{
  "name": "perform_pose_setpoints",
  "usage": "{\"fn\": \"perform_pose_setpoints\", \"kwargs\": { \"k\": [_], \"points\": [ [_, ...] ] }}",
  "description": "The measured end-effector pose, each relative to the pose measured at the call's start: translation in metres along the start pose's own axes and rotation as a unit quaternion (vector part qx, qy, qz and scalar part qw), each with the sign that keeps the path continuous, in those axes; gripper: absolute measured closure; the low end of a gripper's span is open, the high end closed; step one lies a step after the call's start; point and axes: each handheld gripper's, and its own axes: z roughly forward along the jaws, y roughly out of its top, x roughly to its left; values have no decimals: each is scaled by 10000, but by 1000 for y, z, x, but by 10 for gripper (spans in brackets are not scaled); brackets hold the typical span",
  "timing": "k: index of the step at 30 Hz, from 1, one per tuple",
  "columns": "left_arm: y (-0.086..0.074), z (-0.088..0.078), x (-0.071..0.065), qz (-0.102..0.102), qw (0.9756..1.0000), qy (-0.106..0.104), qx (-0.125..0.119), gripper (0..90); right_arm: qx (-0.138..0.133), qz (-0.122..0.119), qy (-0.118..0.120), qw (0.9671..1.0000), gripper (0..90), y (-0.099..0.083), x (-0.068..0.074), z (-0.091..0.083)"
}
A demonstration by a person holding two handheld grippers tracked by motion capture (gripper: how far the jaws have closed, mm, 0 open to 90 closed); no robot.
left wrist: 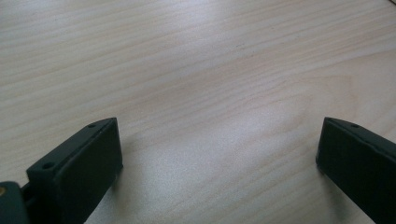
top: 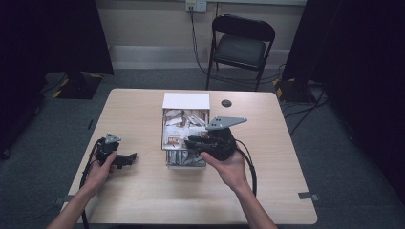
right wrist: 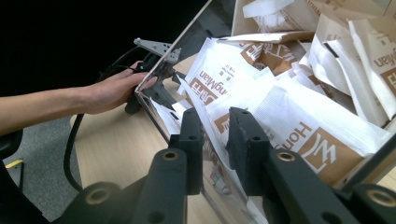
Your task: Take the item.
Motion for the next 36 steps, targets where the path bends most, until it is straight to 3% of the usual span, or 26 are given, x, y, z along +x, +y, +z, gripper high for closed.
{"fn": "perform_pose_setpoints", "kwargs": {
  "k": [17,24,36],
  "points": [
    [0,0,0,-1,10000,1,0,0,10,-96,-26,9999,856,-1,-3,0],
    [0,0,0,-2,10000,0,-1,0,-107,-248,-19,9996,867,0,-2,-3],
    [0,0,0,-6,10000,3,-3,0,-321,-245,-43,9992,882,2,0,-7]
  ]
}}
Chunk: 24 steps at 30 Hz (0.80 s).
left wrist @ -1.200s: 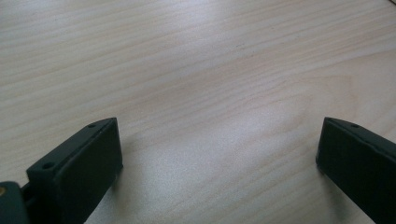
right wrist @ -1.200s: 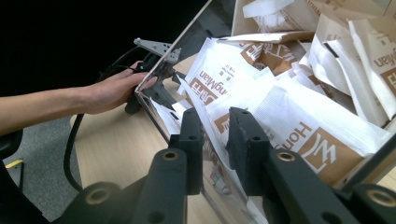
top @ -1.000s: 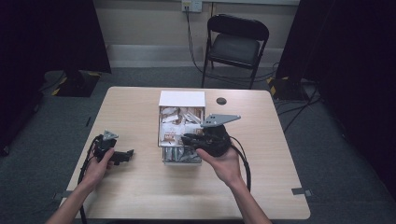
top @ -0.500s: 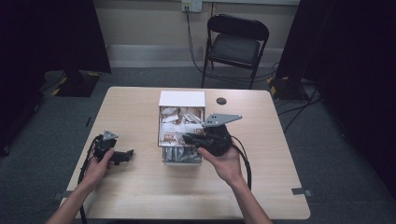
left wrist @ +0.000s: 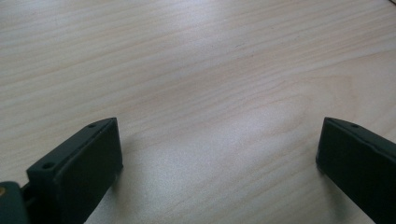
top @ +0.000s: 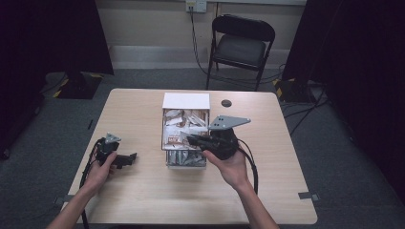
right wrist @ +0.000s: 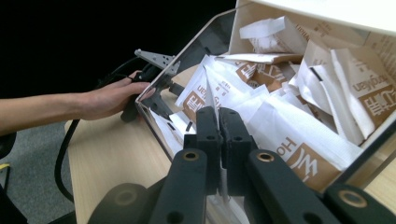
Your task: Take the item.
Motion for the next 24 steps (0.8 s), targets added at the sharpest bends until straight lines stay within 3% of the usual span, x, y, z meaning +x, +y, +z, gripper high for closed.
{"fn": "perform_pose_setpoints", "kwargs": {
  "k": [11,24],
  "points": [
    [0,0,0,0,10000,0,0,0,-198,112,-5,9997,883,3,-1,-8],
    [0,0,0,6,10000,-2,4,0,-365,85,-15,9993,885,9,2,-21]
  ]
}}
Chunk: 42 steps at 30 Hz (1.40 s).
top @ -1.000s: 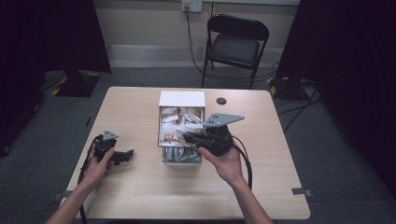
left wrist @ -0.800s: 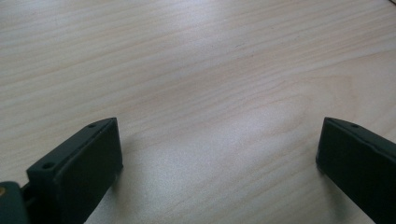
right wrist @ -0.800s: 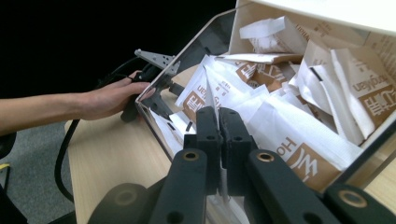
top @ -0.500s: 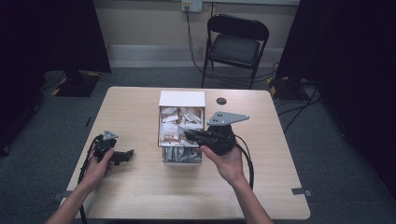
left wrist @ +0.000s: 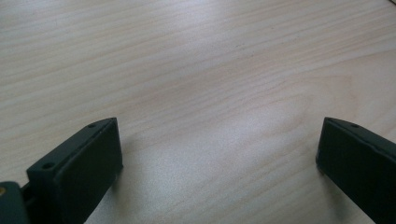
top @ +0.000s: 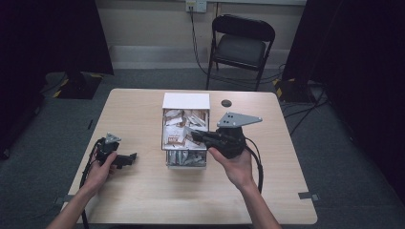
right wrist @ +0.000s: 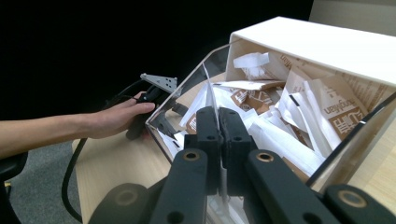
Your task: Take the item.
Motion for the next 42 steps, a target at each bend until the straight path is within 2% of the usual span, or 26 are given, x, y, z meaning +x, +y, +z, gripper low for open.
{"fn": "perform_pose_setpoints", "kwargs": {
  "k": [6,20,33,42],
  "points": [
    [0,0,0,-1,10000,0,-2,0,-171,-55,-24,9998,885,3,1,-8],
    [0,0,0,-29,10000,-7,-18,0,-188,-97,-103,9997,886,8,4,-21],
    [0,0,0,-28,10000,-11,-15,0,-285,0,-132,9995,887,5,2,-42],
    [0,0,0,-1,10000,2,-1,0,-359,37,-288,9989,887,2,-3,-58]
  ]
}}
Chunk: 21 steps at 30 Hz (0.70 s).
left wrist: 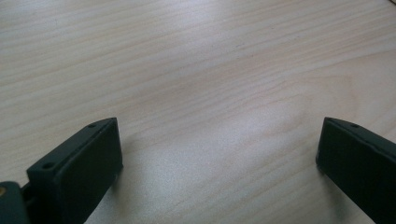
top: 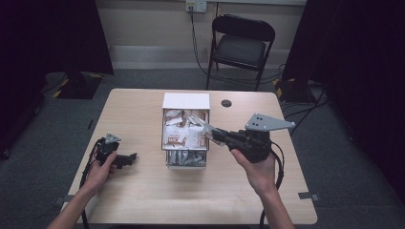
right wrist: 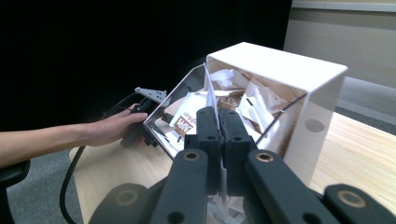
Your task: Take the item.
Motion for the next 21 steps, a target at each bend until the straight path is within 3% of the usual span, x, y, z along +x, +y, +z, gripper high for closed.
{"fn": "perform_pose_setpoints", "kwargs": {
  "k": [21],
  "points": [
    [0,0,0,-5,10000,-7,-1,0,23,184,-516,9985,887,-17,-23,-32]
  ]
}}
